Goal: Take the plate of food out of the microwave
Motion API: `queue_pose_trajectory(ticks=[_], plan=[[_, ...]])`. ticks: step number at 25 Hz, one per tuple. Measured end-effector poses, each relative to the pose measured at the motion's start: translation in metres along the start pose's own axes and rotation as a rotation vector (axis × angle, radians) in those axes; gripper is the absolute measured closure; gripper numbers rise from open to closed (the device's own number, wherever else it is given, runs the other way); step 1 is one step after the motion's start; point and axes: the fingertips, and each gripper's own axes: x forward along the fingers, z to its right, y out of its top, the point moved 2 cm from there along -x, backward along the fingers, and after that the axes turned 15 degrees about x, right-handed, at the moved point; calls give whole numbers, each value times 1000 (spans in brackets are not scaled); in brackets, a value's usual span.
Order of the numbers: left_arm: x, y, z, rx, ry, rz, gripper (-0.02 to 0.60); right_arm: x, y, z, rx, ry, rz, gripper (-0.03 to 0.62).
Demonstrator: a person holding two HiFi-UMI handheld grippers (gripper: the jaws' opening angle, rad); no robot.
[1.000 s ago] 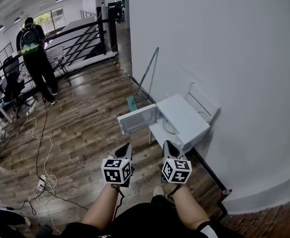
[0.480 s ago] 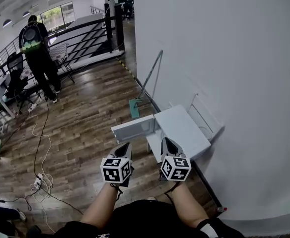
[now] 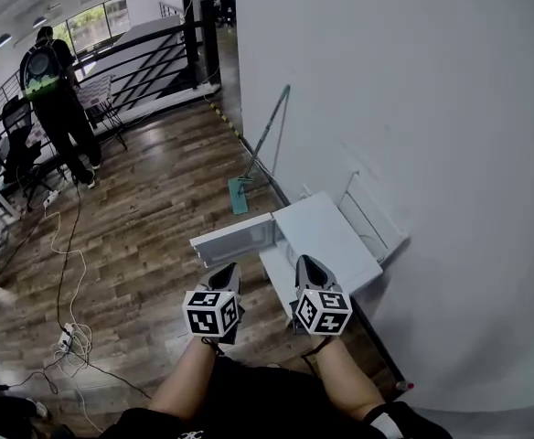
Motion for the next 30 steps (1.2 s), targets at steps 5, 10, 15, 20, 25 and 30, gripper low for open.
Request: queue_pose_trajectory(ticks=[5,10,15,20,25,30], plan=[[38,0,-4,15,-74,-14,581,14,4,16,-12,-61,18,580],[68,12,-25,69,-163,-10,581,37,15,27,23,-174,69,581],[96,20,-70,95,-243,-23,581,74,20,13,52,-255,143,580],[132,35,-101,141,-373,-21,581,102,24,4,60,-393,235,580],[153,39,-105,176,-538,-33,581,100,13,-14,57,-515,272,581],[169,27,-75,210,-701,-70,581,68,-7,0,110,-685,299,581]])
